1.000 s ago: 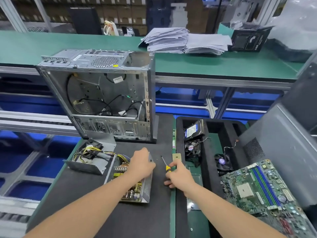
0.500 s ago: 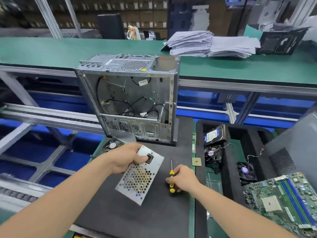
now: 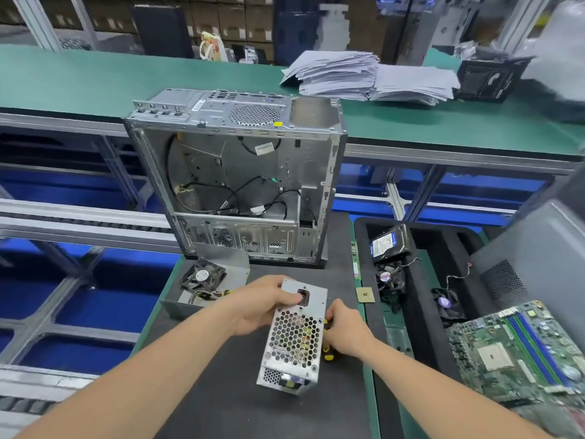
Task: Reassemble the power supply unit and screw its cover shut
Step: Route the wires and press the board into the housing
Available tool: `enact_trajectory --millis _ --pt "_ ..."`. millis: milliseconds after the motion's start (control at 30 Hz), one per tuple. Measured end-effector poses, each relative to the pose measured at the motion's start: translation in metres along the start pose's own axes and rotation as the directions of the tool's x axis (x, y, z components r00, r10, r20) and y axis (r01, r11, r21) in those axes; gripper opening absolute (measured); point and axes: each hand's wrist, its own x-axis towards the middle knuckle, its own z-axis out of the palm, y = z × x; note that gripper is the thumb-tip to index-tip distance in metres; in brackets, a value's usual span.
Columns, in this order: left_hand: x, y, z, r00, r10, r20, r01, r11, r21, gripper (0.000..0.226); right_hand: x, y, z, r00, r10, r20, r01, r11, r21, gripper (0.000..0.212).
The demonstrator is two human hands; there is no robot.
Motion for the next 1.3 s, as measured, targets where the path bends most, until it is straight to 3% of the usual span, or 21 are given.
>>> enact_trajectory --millis 167,300,400,533,633,733,767,833,867,933,967,1033,1100,1200,1300 --pt "0.007 0.0 -0.015 0.999 -0.005 0.049 0.003 0.999 0.038 0.025 0.004 0.005 0.002 1.0 0.026 0.011 -0.026 1.0 0.017 0.049" --pt "0.012 0.002 -0.027 0.994 -0.041 0.1 0.038 0.999 0.03 0.046 0.002 0.012 -0.001 0.998 0.018 0.056 -0.023 0.996 0.085 0.052" --pt "0.014 0.01 -0.034 0.999 -0.013 -0.042 0.02 0.989 0.149 0.051 0.001 0.018 -0.006 0.999 0.012 0.044 -0.017 0.993 0.119 0.049" --pt "0.021 0.012 -0.05 0.95 0.06 -0.308 0.031 0.959 0.282 0.04 0.0 0.026 -0.014 0.999 0.012 -0.046 -0.005 0.989 0.147 0.034" --pt "0.019 0.002 -0.061 0.952 -0.065 -0.298 0.189 0.893 0.408 0.025 -0.003 0.033 -0.019 0.995 0.04 -0.088 -0.022 0.981 0.192 0.022" --pt "0.02 -0.013 -0.064 0.965 -0.122 -0.233 0.244 0.744 0.622 0.046 -0.01 0.034 -0.025 0.993 0.018 -0.121 0.01 0.973 0.231 0.008" --pt "0.024 -0.019 -0.064 0.973 -0.065 -0.221 0.212 0.627 0.75 0.053 -0.013 0.03 -0.026 0.99 0.0 -0.142 0.037 0.966 0.256 0.005" --pt "0.034 -0.03 -0.058 0.976 0.095 -0.198 0.163 0.291 0.943 0.053 -0.02 0.014 -0.027 0.98 -0.041 -0.194 0.107 0.934 0.342 0.017" --pt "0.039 -0.034 -0.055 0.969 0.171 -0.176 0.151 0.151 0.977 0.052 -0.023 0.003 -0.029 0.976 -0.064 -0.209 0.148 0.896 0.419 0.026" --pt "0.048 -0.038 -0.051 0.953 0.274 -0.126 0.138 -0.025 0.99 0.054 -0.028 -0.021 -0.033 0.974 -0.123 -0.189 0.212 0.787 0.58 0.04" --pt "0.054 -0.037 -0.051 0.949 0.3 -0.097 0.132 -0.099 0.986 0.056 -0.03 -0.032 -0.036 0.974 -0.158 -0.161 0.224 0.746 0.627 0.04" --pt "0.063 -0.034 -0.052 0.951 0.304 -0.052 0.129 -0.24 0.962 0.055 -0.034 -0.047 -0.041 0.958 -0.248 -0.145 0.285 0.762 0.581 0.03" --pt "0.071 -0.033 -0.055 0.961 0.275 -0.038 0.119 -0.287 0.95 0.052 -0.036 -0.055 -0.043 0.936 -0.326 -0.131 0.348 0.81 0.472 0.021" --pt "0.077 -0.035 -0.057 0.97 0.242 0.029 0.052 -0.322 0.945 0.053 -0.036 -0.054 -0.046 0.934 -0.343 -0.096 0.348 0.818 0.459 0.016" --pt "0.076 -0.036 -0.06 0.967 0.249 0.056 0.008 -0.249 0.968 0.049 -0.035 -0.049 -0.053 0.945 -0.319 -0.065 0.309 0.817 0.486 0.019"
